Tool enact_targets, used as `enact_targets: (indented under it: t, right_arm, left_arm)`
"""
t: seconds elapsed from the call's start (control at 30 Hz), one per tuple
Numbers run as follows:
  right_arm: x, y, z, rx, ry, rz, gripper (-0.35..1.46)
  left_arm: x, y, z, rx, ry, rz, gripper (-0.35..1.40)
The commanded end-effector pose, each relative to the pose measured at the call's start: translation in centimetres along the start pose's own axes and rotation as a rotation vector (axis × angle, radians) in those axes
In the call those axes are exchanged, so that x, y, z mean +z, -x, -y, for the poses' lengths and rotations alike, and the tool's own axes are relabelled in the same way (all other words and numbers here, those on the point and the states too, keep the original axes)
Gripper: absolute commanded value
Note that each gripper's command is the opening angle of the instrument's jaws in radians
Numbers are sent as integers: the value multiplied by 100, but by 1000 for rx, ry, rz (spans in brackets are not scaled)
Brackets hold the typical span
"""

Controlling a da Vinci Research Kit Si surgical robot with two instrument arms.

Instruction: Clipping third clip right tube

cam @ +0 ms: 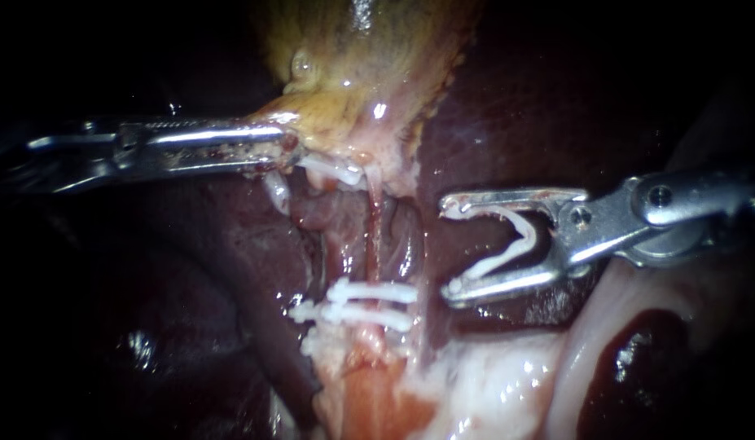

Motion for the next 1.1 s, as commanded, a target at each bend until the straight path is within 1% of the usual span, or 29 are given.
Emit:
enact_targets:
  t: [0.03,0.07,0.17,0.37,0.43,0.5,0.53,0.6,0.63,0.73,0.83,0.9,1.0,1.1]
  right_arm:
    - [0,-2,0,1,-1,7,48]
    - [-1,-4,0,-4,-2,16,48]
    - [-3,-9,-1,-7,-2,16,48]
    - [-1,-8,0,-8,-3,16,48]
    - [-1,-8,0,-8,-2,16,48]
    - [0,-8,0,-8,-2,16,48]
    - [0,-8,0,-8,-1,16,48]
    - [1,-9,0,-8,-1,16,48]
    - [1,-9,0,-8,-1,16,48]
    - [1,-9,0,-8,-1,16,48]
    - [3,-10,-1,-8,0,16,48]
    - [4,-10,-1,-7,0,19,48]
    - [10,-13,-2,-12,3,17,48]
    - [21,-16,-6,51,12,6,48]
  left_arm:
    - [0,0,0,0,0,0,-35]
    - [0,0,0,0,0,0,-35]
    - [0,0,0,0,0,0,-35]
    - [-1,-1,0,0,0,0,-35]
    - [-5,-4,-1,-2,2,1,-35]
    - [-11,-11,-2,-7,7,3,-35]
    - [-17,-19,-2,-11,13,5,-35]
    - [-28,-34,-4,-20,5,6,-35]
    - [-35,-44,-5,-27,5,-2,-35]
    - [-54,-68,-8,-13,-3,-35,-35]
    - [-67,-83,-12,-4,-7,-53,-35]
    - [-71,-86,-14,0,-6,-55,-35]
    - [-72,-84,-16,1,-8,-56,-35]
    - [-71,-82,-16,2,-9,-56,-35]
